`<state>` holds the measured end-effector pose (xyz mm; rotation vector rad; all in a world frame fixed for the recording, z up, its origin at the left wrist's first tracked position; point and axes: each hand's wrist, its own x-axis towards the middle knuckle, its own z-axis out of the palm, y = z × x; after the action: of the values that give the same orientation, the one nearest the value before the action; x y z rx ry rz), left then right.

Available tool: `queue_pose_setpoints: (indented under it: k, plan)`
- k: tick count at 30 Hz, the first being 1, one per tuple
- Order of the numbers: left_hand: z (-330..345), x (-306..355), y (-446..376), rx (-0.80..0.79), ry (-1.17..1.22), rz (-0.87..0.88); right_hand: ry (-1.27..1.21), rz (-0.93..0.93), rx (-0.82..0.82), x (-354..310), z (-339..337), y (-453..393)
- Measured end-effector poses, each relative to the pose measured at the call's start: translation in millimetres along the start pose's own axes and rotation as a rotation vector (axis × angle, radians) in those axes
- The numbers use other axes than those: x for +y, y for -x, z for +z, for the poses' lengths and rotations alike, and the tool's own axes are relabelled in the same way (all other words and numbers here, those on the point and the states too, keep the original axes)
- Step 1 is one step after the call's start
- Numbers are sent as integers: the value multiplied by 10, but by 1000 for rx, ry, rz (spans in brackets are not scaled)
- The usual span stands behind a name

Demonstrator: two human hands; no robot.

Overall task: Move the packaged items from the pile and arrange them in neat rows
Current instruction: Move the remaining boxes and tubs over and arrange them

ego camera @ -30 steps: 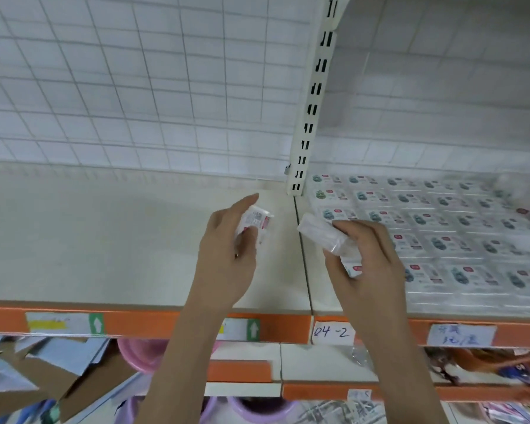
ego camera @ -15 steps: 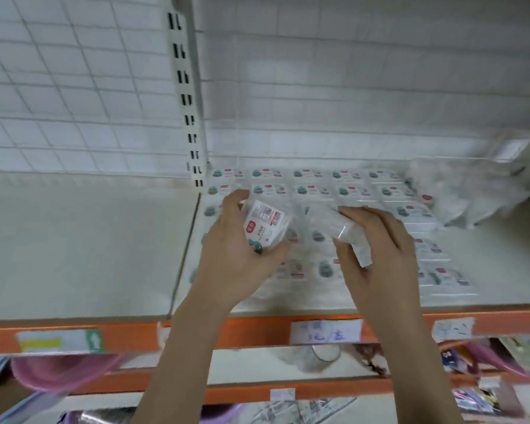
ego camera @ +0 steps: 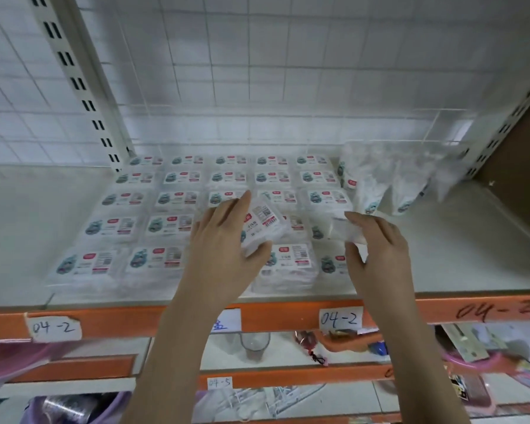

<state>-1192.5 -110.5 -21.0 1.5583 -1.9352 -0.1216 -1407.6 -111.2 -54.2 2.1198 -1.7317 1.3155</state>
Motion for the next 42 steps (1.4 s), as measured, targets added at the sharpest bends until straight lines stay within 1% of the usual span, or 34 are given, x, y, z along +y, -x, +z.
queue_pose_setpoints:
  k: [5,11,14,17,19,22,25,27,29,30,33,37,39,40,42]
  plan:
    - [47,39,21,38,-85,39,-55,-70,-166,90,67,56]
    - [62,74,67,-18,-177,48,-13,-130,-179,152,70,-101]
    - [43,94,74,-19,-194,51,-41,-152,-194,143,113,-164]
    - [19,203,57,-16,-192,98,-87,-148,-238,177,56,-178]
    - [34,340,49,-46,-163,138,-114,-105,-224,215,-54,-175]
    - [151,594,46,-97,-143,250,-85,-44,-130,315,-252,-144]
    - [333,837,74,-194,-136,358,-49,9,-94,416,-419,-59]
    - [436,946,93,-288,-138,387,-38,38,-93,453,-479,17]
    - [508,981,100,-354,-143,379,-29,68,-107,479,-505,89]
    - [546,959,93,-355,-156,374,-30,78,-113,490,-510,119]
    - [597,874,69,-339,-204,343,-45,111,-124,494,-506,177]
    - [549,862,23,-271,-308,304,-42,129,-141,482,-462,216]
    - [550,839,14,-269,-252,258,-44,133,-159,464,-445,213]
    - [569,810,3,-296,-200,223,-47,132,-163,447,-441,202]
    - [577,767,-23,-321,-159,212,-55,126,-169,393,-439,171]
